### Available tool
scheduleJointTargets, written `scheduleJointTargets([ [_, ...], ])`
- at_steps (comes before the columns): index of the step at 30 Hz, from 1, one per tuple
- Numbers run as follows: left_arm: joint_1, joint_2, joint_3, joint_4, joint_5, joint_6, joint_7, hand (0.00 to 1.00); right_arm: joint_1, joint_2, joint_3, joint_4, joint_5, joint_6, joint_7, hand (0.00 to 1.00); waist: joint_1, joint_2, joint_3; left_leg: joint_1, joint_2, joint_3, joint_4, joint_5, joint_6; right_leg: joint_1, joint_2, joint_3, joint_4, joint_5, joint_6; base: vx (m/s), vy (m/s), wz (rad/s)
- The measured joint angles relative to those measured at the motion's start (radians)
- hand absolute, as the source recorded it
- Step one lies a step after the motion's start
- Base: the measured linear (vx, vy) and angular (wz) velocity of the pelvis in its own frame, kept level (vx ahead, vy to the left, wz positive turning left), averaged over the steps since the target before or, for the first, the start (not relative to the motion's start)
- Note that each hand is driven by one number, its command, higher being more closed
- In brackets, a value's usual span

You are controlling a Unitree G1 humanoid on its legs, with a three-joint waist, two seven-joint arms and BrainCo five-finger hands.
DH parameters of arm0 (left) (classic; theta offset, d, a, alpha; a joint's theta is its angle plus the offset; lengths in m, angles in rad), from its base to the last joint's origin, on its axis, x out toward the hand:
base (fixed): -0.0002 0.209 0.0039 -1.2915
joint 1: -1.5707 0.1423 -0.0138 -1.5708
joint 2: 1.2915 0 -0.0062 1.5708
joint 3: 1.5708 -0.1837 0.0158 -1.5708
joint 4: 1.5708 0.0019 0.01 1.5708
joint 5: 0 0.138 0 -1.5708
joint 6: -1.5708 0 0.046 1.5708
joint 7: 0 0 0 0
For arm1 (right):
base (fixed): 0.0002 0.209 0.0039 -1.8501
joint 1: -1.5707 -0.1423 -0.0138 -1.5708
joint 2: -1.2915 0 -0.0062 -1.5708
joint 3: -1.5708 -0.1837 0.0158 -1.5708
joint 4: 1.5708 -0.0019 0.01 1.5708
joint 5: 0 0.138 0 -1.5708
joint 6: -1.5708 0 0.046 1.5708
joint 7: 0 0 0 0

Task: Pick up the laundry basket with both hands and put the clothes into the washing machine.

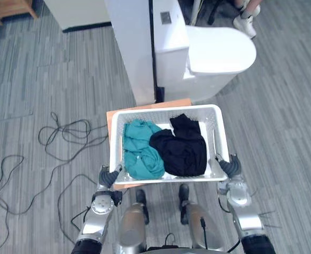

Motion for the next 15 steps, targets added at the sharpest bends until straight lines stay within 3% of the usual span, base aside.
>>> scheduleJointTargets([
  [1,0.006,0.000,0.004,-0.016,0.000,0.001,0.000,1.00,-0.005,0.001,0.000,0.000,-0.001,-0.001,0.001,1.00,-0.007,-0.006,-0.005,0.005,0.003,0.030,0.005,-0.007,0.008,0.000,0.004,0.012,-0.020,0.019,0.000,-0.07,0.066,-1.30],
  [3,0.018,-0.002,0.029,-0.060,0.000,0.003,-0.001,1.00,-0.040,0.011,0.002,0.013,-0.001,-0.005,0.003,1.00,-0.012,-0.017,-0.015,0.047,0.044,0.156,-0.010,-0.014,0.016,0.003,-0.053,-0.184,-0.042,-0.028,-0.068,-0.10,0.042,-1.67],
  [4,0.022,0.001,0.048,-0.062,0.000,0.003,-0.002,1.00,-0.064,0.019,0.007,0.041,-0.001,-0.013,0.004,1.00,-0.008,-0.031,-0.022,0.089,0.059,0.241,-0.017,-0.017,0.019,-0.016,-0.117,-0.372,0.040,-0.052,-0.103,-0.07,0.040,-1.57],
  [5,0.024,0.003,0.054,-0.062,0.000,0.006,-0.001,1.00,-0.071,0.026,0.009,0.055,-0.001,-0.016,0.004,1.00,-0.010,-0.040,-0.028,0.109,0.061,0.276,-0.013,-0.027,0.015,-0.015,-0.148,-0.459,0.080,-0.067,-0.127,-0.02,0.084,-1.87],
  [6,0.022,0.003,0.064,-0.065,0.000,0.009,-0.001,1.00,-0.075,0.021,0.019,0.065,-0.001,-0.016,0.004,1.00,-0.009,-0.051,-0.036,0.139,0.061,0.333,0.033,-0.064,0.000,-0.003,-0.183,-0.556,0.106,-0.005,-0.160,-0.01,0.059,-1.99],
  [7,0.021,-0.001,0.087,-0.068,0.000,0.010,0.000,1.00,-0.101,0.011,0.045,0.095,-0.001,-0.018,0.005,1.00,-0.011,-0.053,-0.037,0.164,0.074,0.351,0.046,-0.077,0.008,-0.005,-0.144,-0.551,0.082,0.101,-0.154,-0.05,0.025,-2.27],
  [8,0.018,0.002,0.094,-0.069,0.000,0.011,0.001,1.00,-0.131,0.002,0.054,0.110,-0.001,-0.018,0.005,1.00,-0.008,-0.050,-0.040,0.170,0.081,0.355,0.027,-0.087,0.022,-0.012,-0.108,-0.543,0.037,0.163,-0.190,-0.14,-0.059,-2.77],
  [9,0.018,0.018,0.096,-0.071,0.000,0.009,0.001,1.00,-0.168,-0.001,0.059,0.135,-0.001,-0.021,0.008,1.00,0.019,-0.051,-0.058,0.206,0.106,0.458,-0.012,-0.090,0.011,-0.024,-0.067,-0.556,-0.015,0.199,-0.197,-0.16,-0.098,-2.37],
  [10,-0.012,-0.002,0.095,-0.069,0.000,0.010,0.002,1.00,-0.180,-0.018,0.048,0.144,-0.002,-0.023,0.007,1.00,-0.010,-0.051,-0.061,0.220,0.125,0.513,0.021,-0.104,0.002,-0.036,-0.132,-0.667,0.218,-0.033,-0.241,-0.12,-0.080,-1.95],
  [11,-0.017,-0.012,0.092,-0.069,0.000,0.010,0.005,1.00,-0.181,-0.032,0.043,0.150,-0.001,-0.024,0.006,1.00,-0.021,-0.047,-0.064,0.225,0.137,0.533,0.046,-0.119,-0.005,-0.035,-0.161,-0.688,0.319,-0.113,-0.220,-0.03,-0.068,-1.29],
  [12,-0.017,-0.018,0.081,-0.070,0.000,0.010,0.008,1.00,-0.182,-0.048,0.043,0.167,-0.001,-0.025,0.009,1.00,-0.031,-0.035,-0.071,0.230,0.174,0.582,0.117,-0.160,-0.020,-0.021,-0.181,-0.679,0.423,-0.228,-0.123,0.04,-0.096,-1.46],
  [13,-0.005,-0.018,0.080,-0.070,0.000,0.010,0.009,1.00,-0.183,-0.063,0.053,0.170,0.000,-0.024,0.020,1.00,-0.028,-0.042,-0.084,0.240,0.232,0.640,0.230,-0.211,-0.030,0.025,-0.162,-0.625,0.402,-0.325,-0.100,0.08,-0.132,-1.66],
  [14,-0.007,-0.026,0.079,-0.059,0.000,0.010,0.012,1.00,-0.189,-0.070,0.059,0.174,0.000,-0.024,0.024,1.00,-0.022,-0.013,-0.071,0.242,0.287,0.647,0.315,-0.239,-0.011,0.028,-0.117,-0.598,0.392,-0.324,-0.114,0.10,-0.128,-1.76],
  [15,0.009,-0.037,0.075,-0.043,-0.001,0.022,0.013,1.00,-0.182,-0.091,0.069,0.181,-0.001,-0.015,0.029,1.00,-0.018,0.022,-0.071,0.217,0.403,0.610,0.501,-0.229,0.074,0.048,-0.036,-0.551,0.360,-0.308,-0.144,0.11,-0.124,-1.61],
])
